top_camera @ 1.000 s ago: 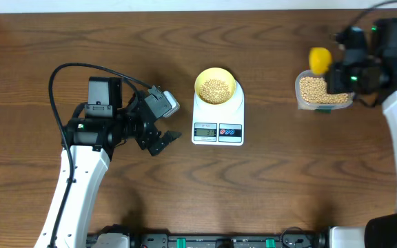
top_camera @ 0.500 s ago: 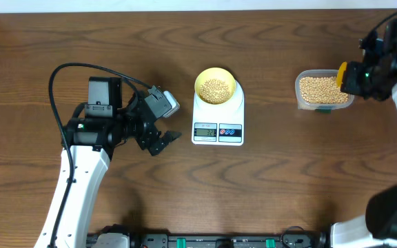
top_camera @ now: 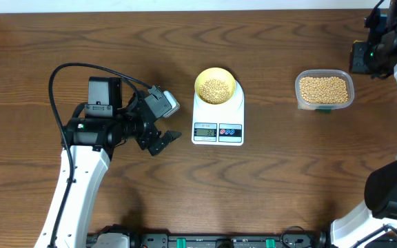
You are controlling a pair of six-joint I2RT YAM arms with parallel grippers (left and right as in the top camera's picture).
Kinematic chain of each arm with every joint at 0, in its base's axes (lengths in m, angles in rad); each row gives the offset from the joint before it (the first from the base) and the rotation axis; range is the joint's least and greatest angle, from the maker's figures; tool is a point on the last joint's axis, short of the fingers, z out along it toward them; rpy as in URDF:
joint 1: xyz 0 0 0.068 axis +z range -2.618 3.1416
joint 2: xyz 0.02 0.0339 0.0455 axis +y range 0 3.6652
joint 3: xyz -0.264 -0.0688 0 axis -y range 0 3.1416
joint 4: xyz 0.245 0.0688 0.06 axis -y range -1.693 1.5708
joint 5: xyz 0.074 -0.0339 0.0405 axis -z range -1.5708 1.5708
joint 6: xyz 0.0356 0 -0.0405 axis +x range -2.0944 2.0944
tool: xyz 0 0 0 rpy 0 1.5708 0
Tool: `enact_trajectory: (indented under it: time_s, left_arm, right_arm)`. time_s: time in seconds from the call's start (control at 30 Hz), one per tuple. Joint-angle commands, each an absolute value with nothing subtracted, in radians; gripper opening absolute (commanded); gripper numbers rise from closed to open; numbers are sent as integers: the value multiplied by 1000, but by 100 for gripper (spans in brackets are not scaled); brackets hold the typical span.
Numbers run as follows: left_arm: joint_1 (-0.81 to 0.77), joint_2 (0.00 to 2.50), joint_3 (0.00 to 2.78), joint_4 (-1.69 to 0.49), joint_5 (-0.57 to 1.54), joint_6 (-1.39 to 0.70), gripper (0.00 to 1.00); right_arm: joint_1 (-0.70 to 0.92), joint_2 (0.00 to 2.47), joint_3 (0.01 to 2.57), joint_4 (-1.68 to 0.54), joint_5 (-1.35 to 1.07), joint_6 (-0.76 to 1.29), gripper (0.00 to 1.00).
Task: Scoop item into bowl and weigh 50g on scale
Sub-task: 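Move the empty scoop with the right gripper back over the soybean tub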
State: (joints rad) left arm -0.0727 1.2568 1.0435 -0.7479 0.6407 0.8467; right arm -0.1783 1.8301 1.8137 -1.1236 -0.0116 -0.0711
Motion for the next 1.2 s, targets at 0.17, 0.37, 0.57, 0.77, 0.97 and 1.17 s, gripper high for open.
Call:
enact_trajectory:
  time_s: [0.17,0.37,0.57,0.77,0.97,1.17]
  left_arm:
    - [-68,1264,1044,-747,635,863,98]
    - [-68,1264,1044,-747,635,863,98]
    - [-68,1264,1044,-747,635,863,98]
    - [-68,1264,1044,-747,635,863,97]
    - [-68,1264,1044,-747,635,863,98]
    - [-68,1264,1044,-747,635,863,98]
  right_arm:
    - [-161,1835,1832,-1259,-165,-94,1]
    - [-117,1835,1829,-1287,-155,-31,1]
    - [-80,1835,1825,-1338,-75,60,1]
    - [-83,1835,1825,-1390,17,75,1]
    - [-85,1840,1801,-1366,62,74,1]
    - [-78,1922,1792,-1301,60,55,1]
